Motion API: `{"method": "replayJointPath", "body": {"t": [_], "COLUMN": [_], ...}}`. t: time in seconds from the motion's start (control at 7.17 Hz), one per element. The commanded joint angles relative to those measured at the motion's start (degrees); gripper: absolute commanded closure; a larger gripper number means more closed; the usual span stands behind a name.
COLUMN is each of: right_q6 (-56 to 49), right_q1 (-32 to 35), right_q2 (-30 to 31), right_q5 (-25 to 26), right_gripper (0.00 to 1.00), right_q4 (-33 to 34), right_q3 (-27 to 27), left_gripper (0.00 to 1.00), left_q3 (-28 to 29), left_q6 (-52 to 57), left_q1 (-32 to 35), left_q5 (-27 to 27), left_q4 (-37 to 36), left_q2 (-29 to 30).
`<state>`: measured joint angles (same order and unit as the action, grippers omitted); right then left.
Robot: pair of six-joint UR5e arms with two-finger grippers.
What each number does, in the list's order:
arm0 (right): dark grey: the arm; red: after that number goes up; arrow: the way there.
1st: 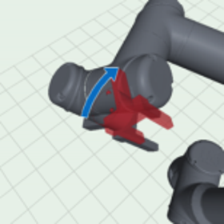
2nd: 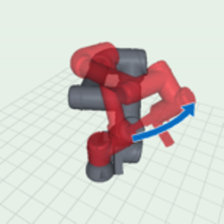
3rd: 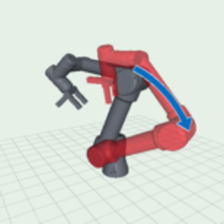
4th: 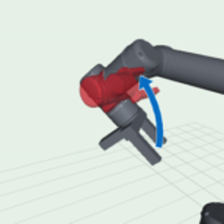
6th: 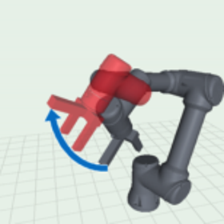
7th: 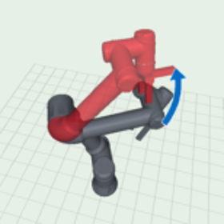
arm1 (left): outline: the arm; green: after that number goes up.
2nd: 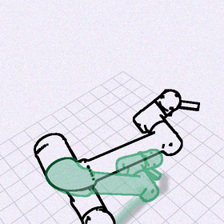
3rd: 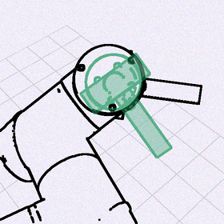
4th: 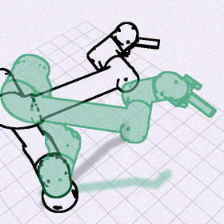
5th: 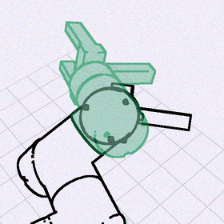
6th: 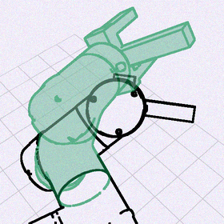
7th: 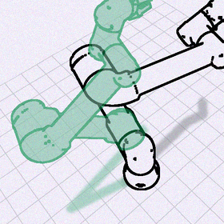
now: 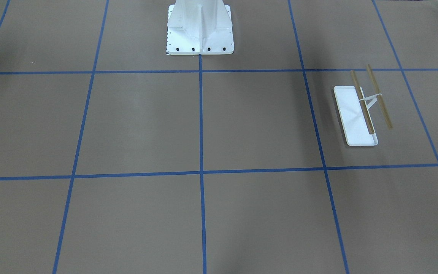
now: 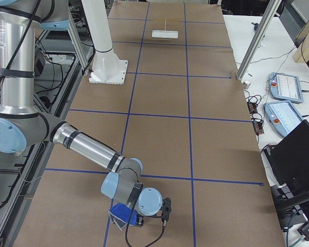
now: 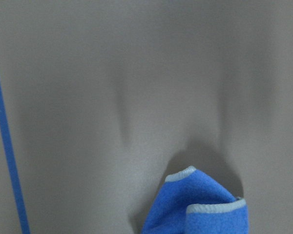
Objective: Hang towel on rack
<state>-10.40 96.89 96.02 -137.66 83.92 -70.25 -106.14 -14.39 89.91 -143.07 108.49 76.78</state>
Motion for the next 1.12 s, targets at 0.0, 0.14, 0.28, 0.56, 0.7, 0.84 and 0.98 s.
{"method": "replayJointPath", "body": {"t": [0.0, 0.14, 0.28, 0.56, 0.7, 0.84, 0.98], "right_q6": [6.4, 6.4, 6.4, 6.2, 6.1, 6.1, 6.1], "right_q1": [0.1, 0.1, 0.1, 0.1, 0.1, 0.1, 0.1], "right_q2": [0.0, 0.6, 1.0, 1.1, 1.1, 1.0, 0.9], "right_q5": [0.3, 1.1, 1.1, 0.8, 0.8, 0.6, 0.0], "right_gripper": [0.02, 0.03, 0.1, 0.56, 0.87, 1.0, 1.0], "right_q4": [-8.0, -9.3, -9.3, -9.3, -9.3, -9.3, -9.2], "right_q3": [3.5, 4.7, 4.7, 4.7, 4.7, 4.7, 4.0], "left_gripper": [0.02, 0.02, 0.02, 0.02, 0.02, 0.02, 0.02], "left_q3": [-0.1, -0.1, -0.3, -0.5, -0.5, -0.5, -0.4], "left_q6": [-0.7, -0.7, -0.8, -0.8, -0.8, -0.8, -0.8], "left_q1": [0.0, 0.0, 0.0, 0.0, 0.0, 0.0, 0.0], "left_q5": [0.0, 0.1, 0.0, 0.0, 0.0, 0.0, 0.0], "left_q4": [0.9, 0.9, 0.9, 0.9, 0.9, 0.9, 0.9], "left_q2": [-0.1, 0.0, 0.0, 0.0, 0.0, 0.0, -0.1]}}
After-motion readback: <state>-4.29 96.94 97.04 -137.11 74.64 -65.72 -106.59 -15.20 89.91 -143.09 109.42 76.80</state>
